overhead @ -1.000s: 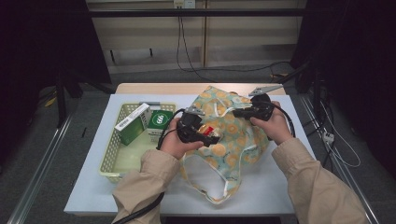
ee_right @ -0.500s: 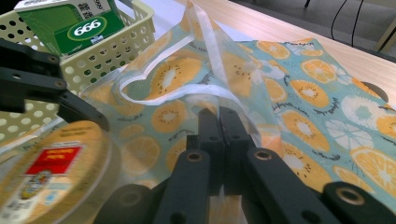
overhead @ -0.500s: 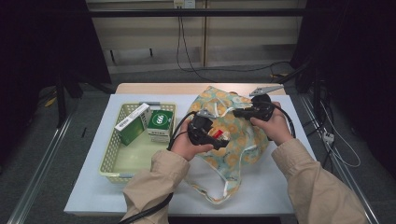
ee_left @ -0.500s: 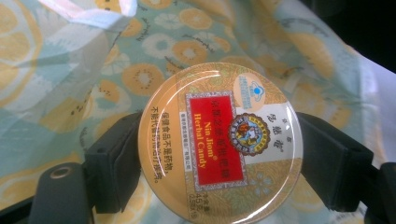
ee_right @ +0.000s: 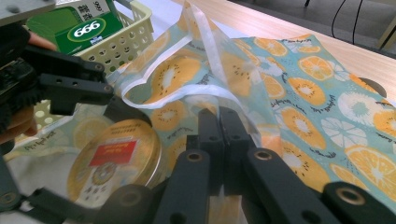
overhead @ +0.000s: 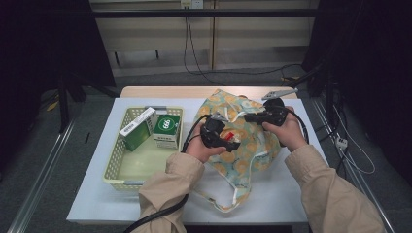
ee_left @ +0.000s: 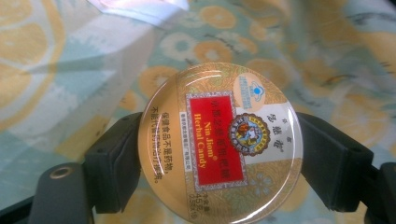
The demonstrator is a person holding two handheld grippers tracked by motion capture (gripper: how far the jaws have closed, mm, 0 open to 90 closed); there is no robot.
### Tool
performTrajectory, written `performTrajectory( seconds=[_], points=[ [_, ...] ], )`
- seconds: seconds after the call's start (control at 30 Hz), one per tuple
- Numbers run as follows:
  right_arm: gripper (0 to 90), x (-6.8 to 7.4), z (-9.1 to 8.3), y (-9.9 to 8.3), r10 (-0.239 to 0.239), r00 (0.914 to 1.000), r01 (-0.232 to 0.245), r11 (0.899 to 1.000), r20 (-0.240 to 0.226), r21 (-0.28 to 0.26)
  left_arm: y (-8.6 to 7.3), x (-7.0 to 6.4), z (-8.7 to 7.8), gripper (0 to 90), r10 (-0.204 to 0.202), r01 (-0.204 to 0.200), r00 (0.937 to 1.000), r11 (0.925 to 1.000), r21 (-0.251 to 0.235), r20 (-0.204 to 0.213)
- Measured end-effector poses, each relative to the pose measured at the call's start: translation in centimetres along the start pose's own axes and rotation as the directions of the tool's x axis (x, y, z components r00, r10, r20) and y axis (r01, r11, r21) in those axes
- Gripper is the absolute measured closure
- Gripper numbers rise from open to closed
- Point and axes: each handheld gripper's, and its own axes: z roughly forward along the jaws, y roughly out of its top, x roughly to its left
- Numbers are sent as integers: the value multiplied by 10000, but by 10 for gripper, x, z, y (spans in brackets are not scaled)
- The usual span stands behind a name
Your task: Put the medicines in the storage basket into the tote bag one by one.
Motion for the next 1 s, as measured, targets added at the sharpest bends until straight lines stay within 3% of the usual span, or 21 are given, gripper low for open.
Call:
performTrajectory(
  seconds=[0.5, 0.77, 1.0],
  points=[
    [899, 2, -3, -2, -13, 9998, 13, 10000, -198, -20, 6, 16, -5, 207, -219, 211, 9983, 9996, -162, -532],
    [899, 1, -2, -3, 88, 9994, -92, 9999, -332, -111, 8, 12, 8, 207, -114, 115, 9990, 9999, 5, -442],
    [899, 1, 0, -5, 181, 9987, -185, 9998, -476, -69, 20, 26, 22, 206, -133, 135, 9974, 9999, 16, -706]
  ],
)
